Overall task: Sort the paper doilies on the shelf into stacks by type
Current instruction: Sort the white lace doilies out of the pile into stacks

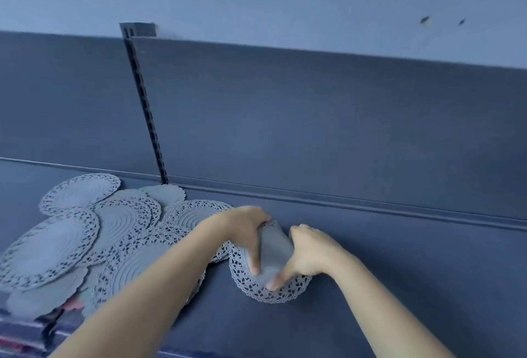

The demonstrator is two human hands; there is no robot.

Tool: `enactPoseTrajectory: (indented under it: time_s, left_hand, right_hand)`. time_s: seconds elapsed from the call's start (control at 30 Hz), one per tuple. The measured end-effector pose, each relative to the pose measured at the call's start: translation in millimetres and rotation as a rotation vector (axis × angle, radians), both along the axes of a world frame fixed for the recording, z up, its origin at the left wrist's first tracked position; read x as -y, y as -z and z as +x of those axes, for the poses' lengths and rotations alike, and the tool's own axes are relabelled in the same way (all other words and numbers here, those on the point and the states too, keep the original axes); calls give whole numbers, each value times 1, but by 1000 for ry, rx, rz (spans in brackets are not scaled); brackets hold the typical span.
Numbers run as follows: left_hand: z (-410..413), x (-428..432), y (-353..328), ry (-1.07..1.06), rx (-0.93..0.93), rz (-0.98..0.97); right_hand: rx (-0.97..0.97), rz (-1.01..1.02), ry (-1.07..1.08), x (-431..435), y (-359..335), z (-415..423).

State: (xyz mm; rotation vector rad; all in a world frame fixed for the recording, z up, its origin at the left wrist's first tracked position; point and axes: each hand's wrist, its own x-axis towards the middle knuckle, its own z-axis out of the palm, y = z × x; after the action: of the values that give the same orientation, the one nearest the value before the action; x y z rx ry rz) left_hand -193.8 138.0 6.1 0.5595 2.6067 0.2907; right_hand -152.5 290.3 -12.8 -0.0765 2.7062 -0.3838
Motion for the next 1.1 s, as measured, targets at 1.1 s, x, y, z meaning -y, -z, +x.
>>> enactPoseTrajectory:
  time_s: [1.1]
  left_hand:
    - [224,592,-6,-1180,-524,501]
  right_hand:
    - [59,-1452,-64,583,-34,68]
